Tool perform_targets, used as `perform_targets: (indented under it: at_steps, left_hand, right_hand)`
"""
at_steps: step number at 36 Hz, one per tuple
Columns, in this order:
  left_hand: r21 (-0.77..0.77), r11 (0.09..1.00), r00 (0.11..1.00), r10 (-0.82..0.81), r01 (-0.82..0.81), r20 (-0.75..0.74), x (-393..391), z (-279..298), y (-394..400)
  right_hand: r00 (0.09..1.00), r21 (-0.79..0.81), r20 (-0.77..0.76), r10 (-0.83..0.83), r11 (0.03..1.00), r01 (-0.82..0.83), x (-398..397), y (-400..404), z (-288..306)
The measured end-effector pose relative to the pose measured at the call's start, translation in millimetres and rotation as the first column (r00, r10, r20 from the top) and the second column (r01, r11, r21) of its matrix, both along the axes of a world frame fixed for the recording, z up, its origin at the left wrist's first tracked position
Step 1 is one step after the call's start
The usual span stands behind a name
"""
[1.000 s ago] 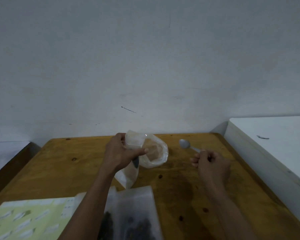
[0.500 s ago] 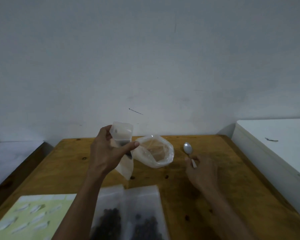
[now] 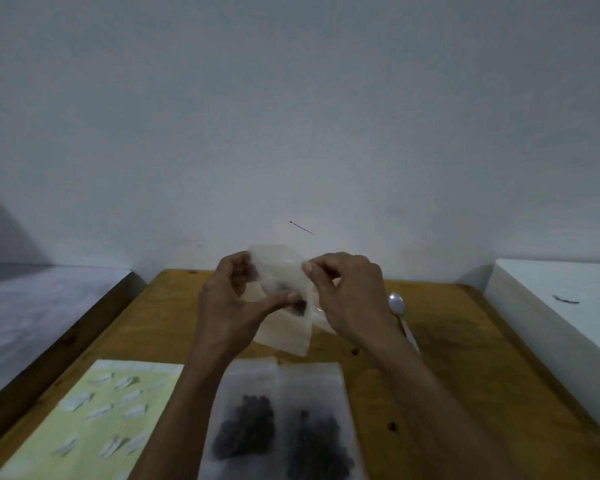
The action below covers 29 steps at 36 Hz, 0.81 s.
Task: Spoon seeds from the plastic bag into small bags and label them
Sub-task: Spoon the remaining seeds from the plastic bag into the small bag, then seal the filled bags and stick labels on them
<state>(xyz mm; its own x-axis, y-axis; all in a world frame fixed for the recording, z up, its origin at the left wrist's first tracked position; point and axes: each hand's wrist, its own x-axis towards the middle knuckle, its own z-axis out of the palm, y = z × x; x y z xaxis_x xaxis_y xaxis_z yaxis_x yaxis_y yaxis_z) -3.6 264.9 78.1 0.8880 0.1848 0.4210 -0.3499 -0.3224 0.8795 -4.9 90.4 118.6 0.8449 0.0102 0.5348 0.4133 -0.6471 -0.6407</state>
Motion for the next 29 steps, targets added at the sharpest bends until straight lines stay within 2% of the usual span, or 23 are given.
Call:
perform_targets:
  at_steps: [3,6,11,14,16,21,29]
  left_hand:
    - [-0.132,0.990,0.999,-0.042,0.042,0.009,-9.3,6.7,4.8]
    - [-0.164,0.985,0.998,-0.040,0.047,0.043,-15.9,10.9,11.2]
    - [-0.193,0.980,0.999,-0.044,0.049,0.030,-25.6,15.7,15.6]
    - [-0.217,0.973,0.997,-0.068,0.074,0.039,-35.0,20.1,11.9]
    - [-0.219,0.969,0.993,-0.115,0.118,0.026,-41.3,22.2,9.6]
    - [-0.205,0.956,0.973,-0.227,0.212,-0.050,-57.2,24.7,-0.7]
    - [-0.203,0.978,0.998,-0.061,0.052,-0.036,-79.1,18.2,-14.6]
  right_hand:
    - [0.995,-0.006,0.086,-0.040,0.999,0.041,-1.8,-1.8,1.2]
    - [0.997,-0.006,0.083,0.004,1.000,-0.003,-6.9,-6.0,4.3]
    - [0.994,0.160,0.009,0.105,0.981,-0.105,-13.9,-8.9,0.9]
    - [0.942,0.429,-0.134,0.308,0.875,-0.225,-18.3,-8.6,-3.0]
    - [0.898,0.521,-0.181,0.402,0.813,-0.259,-21.5,-7.7,-6.2]
    - [0.856,0.631,-0.188,0.481,0.727,-0.271,-27.1,-9.9,-14.6]
    - [0.696,0.752,-0.239,0.678,0.582,-0.309,-24.6,-10.7,-26.6]
